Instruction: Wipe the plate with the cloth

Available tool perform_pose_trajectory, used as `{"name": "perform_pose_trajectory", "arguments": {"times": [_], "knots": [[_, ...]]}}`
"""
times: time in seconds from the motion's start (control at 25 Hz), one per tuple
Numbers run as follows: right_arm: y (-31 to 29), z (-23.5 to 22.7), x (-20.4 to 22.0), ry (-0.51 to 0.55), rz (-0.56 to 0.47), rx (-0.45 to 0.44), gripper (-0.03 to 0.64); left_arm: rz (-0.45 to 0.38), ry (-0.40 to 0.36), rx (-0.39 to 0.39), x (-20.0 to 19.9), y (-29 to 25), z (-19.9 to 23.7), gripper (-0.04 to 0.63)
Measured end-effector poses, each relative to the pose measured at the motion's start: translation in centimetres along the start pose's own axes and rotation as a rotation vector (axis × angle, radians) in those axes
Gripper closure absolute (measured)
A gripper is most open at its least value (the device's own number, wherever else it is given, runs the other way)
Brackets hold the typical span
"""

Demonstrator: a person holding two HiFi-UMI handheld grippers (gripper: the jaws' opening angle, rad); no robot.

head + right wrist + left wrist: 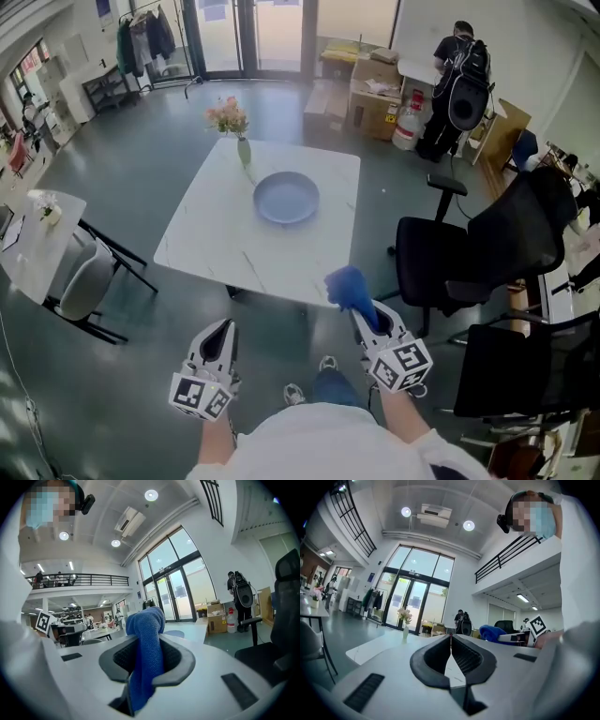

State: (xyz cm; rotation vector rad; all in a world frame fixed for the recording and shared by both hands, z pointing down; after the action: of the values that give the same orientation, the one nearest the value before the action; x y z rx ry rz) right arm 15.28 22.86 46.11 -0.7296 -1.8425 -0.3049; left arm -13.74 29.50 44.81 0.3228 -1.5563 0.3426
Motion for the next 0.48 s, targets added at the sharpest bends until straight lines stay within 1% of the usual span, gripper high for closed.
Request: {"name": "perform_pose_trajectory", "arguments": {"times": [0.28, 0.48], "knots": [[-4.4, -2.0, -0.9, 0.001, 0.015, -0.013, 0.525, 0.004, 0.017, -0.022, 0.6, -3.5, 2.6, 0.561], [-8.0, -4.1, -3.1, 0.011, 0.011, -0.041, 0.525, -0.011, 0.012, -0.037, -0.2, -7.6, 4.0, 0.561]]}}
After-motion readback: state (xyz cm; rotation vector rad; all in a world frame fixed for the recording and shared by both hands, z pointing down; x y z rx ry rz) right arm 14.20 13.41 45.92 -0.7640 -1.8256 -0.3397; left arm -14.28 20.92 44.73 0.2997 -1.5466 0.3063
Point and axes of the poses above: the fingertips, and each gripper's own axes: y backward along the fingers, z to its left, x out of its underside, the point moved 4 cm from there along y, backward along the fingers, and after that the axes turned 12 degrees about -y, right-handed, at the moved point
